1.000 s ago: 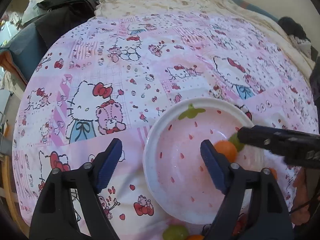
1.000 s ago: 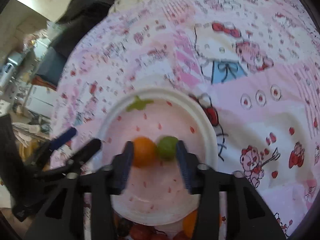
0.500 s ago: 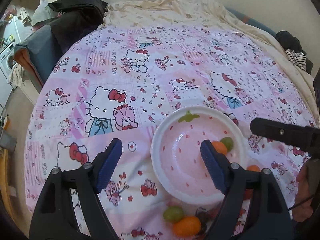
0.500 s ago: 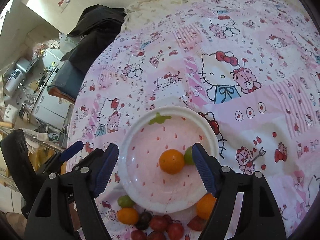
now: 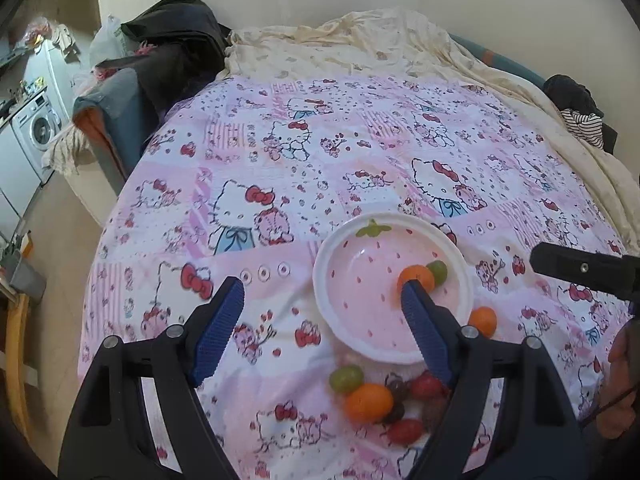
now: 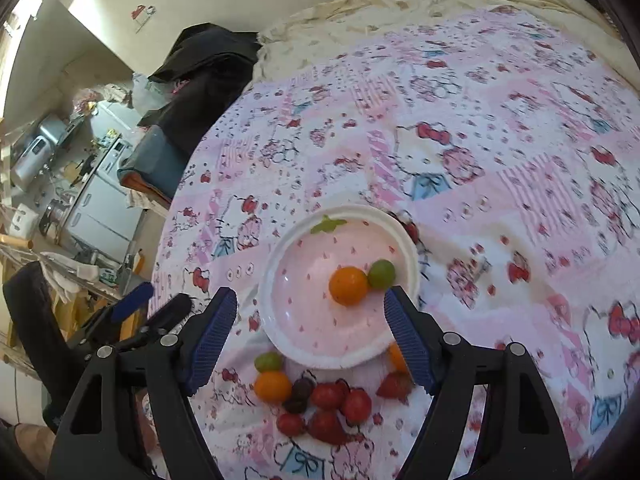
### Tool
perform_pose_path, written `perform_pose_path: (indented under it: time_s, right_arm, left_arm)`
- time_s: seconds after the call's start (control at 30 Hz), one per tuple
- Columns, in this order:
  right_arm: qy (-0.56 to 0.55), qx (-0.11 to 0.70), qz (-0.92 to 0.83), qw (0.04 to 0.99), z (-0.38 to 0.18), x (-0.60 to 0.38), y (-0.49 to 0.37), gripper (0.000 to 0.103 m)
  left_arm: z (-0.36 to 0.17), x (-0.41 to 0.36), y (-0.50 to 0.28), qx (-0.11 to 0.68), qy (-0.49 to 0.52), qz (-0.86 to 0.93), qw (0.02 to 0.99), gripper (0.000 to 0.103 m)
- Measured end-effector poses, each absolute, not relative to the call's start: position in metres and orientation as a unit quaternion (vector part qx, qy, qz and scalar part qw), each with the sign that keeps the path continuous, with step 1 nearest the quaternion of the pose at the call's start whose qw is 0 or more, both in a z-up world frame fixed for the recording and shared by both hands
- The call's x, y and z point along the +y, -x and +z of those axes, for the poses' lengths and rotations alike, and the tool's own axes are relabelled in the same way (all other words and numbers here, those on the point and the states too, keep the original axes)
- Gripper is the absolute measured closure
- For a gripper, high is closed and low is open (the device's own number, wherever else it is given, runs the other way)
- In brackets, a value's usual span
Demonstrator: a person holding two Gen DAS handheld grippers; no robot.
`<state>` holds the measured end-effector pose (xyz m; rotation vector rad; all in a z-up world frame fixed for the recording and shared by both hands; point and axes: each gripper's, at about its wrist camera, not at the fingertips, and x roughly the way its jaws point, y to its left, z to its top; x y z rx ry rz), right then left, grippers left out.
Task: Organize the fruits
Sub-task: 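Withdraw both tools from the plate toward the remaining fruit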
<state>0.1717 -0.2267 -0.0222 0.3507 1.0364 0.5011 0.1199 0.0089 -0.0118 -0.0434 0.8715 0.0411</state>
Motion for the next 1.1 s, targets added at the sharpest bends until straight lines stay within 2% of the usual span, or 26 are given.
perform_pose_path:
  time_s: [0.53, 0.73, 1.1]
  right_arm:
    - [-0.161, 0.537, 0.187, 0.807, -0.054, -0.26, -0.12, 0.024]
    - [-0.186, 0.57, 0.16, 0.784, -0.079, -0.28, -0.126, 0.024]
    - [-0.233, 0.605, 0.132, 0.75, -0.119, -0.285, -0.152, 0.024]
  left_arm:
    - [-0.033, 0.012, -0.074, 0.464, 0.042, 0.035, 0.884, 0.025]
    - [-0.063, 0.021, -0.077, 0.527, 0.08, 0.032, 0.846, 0.025]
    - [-0.073, 0.034, -0.086, 0.536, 0.097, 0.057, 0.837, 0.025]
